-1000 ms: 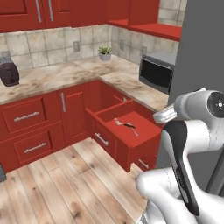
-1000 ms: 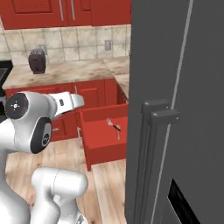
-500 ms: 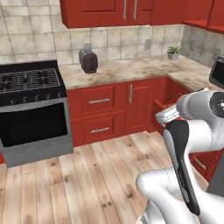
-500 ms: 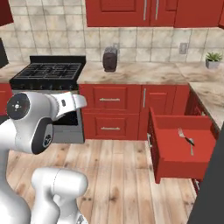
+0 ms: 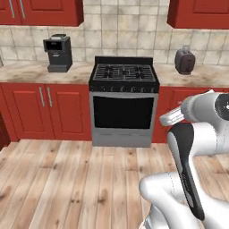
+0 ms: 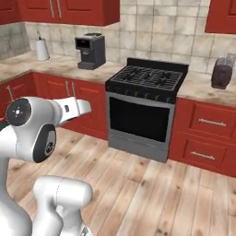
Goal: Organize the utensils by type. Pick up the wooden spoons from the counter and place them in the open cabinet. Then pick up the metallic utensils from the counter and place them in the open drawer.
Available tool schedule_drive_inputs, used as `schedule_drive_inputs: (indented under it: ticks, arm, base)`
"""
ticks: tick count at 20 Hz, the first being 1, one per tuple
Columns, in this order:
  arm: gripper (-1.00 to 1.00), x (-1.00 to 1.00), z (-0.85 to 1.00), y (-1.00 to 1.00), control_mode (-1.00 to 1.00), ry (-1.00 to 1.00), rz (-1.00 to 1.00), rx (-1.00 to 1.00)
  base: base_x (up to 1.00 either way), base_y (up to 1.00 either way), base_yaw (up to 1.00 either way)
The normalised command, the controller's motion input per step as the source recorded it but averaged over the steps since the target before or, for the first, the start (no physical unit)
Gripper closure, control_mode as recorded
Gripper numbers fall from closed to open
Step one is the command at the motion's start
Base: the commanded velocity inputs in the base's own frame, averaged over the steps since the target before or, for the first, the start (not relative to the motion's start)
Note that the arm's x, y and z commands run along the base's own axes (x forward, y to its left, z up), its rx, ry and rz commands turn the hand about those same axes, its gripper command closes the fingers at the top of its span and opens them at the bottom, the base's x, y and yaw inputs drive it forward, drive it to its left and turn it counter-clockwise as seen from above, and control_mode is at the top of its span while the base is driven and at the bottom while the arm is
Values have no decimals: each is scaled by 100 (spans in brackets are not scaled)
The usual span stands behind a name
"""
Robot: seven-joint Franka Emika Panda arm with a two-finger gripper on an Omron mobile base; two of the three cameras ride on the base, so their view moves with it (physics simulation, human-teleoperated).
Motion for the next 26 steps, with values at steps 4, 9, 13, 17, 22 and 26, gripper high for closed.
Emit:
schedule_drive_inputs:
  ticks: [4, 9, 13, 17, 22, 26]
  arm:
    - [-100, 0, 0, 0, 100, 0, 0, 0]
    - [-100, 0, 0, 0, 100, 0, 0, 0]
    - [-100, 0, 0, 0, 100, 0, 0, 0]
    - [-100, 0, 0, 0, 100, 0, 0, 0]
    - [-100, 0, 0, 0, 100, 0, 0, 0]
    - [-100, 0, 0, 0, 100, 0, 0, 0]
  base:
    - [23, 90, 60]
    - [51, 78, 62]
    - [78, 46, 57]
    - [73, 33, 53]
    - [69, 1, 33]
    - [65, -40, 37]
